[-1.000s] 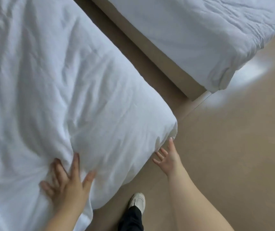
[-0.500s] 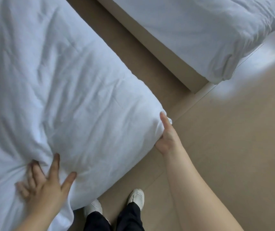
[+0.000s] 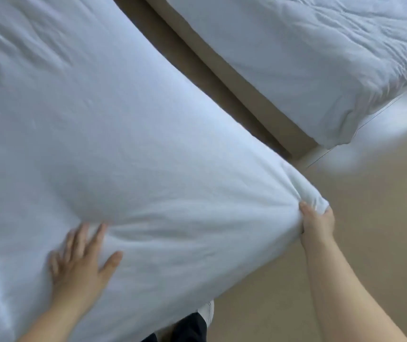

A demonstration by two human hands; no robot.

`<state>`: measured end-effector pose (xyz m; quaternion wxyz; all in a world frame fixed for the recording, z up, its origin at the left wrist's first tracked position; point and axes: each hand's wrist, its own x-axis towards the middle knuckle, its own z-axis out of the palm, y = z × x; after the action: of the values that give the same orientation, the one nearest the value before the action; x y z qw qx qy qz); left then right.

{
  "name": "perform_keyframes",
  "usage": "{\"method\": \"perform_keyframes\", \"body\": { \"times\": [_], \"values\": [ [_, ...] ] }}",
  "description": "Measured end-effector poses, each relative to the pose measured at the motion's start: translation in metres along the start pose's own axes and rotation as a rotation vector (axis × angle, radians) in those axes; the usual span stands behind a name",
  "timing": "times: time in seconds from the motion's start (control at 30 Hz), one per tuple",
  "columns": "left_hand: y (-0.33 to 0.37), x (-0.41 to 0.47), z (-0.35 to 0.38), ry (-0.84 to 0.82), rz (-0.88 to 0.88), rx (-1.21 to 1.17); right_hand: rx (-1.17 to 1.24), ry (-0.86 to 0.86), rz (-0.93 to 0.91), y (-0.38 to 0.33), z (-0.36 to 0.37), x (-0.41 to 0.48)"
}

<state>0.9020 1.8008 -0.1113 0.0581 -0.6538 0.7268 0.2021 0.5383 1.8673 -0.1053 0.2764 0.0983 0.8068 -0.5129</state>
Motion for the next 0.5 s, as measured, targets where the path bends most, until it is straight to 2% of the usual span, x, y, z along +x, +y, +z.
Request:
{"method": "perform_keyframes", "body": {
  "times": [0.13, 0.2, 0.27, 0.33, 0.4, 0.5],
  "values": [
    [0.000, 0.010, 0.012, -0.126, -0.072, 0.156, -0.261, 0.009, 0.228, 0.029, 0.036, 0.013],
    [0.000, 0.014, 0.009, -0.166, -0.088, 0.150, -0.441, 0.032, 0.167, 0.033, 0.041, 0.007],
    [-0.001, 0.015, 0.005, -0.166, -0.051, 0.140, -0.623, 0.071, -0.039, 0.031, 0.044, -0.008],
    [-0.003, 0.014, 0.005, -0.157, -0.028, 0.136, -0.677, 0.040, -0.294, 0.030, 0.053, -0.029],
    [-0.004, 0.013, 0.001, -0.137, -0.013, 0.075, -0.699, -0.063, -0.555, 0.028, 0.070, -0.061],
    [-0.023, 0.008, -0.010, 0.034, 0.098, -0.039, -0.808, -0.352, -0.926, 0.037, 0.107, -0.118]
  ]
}}
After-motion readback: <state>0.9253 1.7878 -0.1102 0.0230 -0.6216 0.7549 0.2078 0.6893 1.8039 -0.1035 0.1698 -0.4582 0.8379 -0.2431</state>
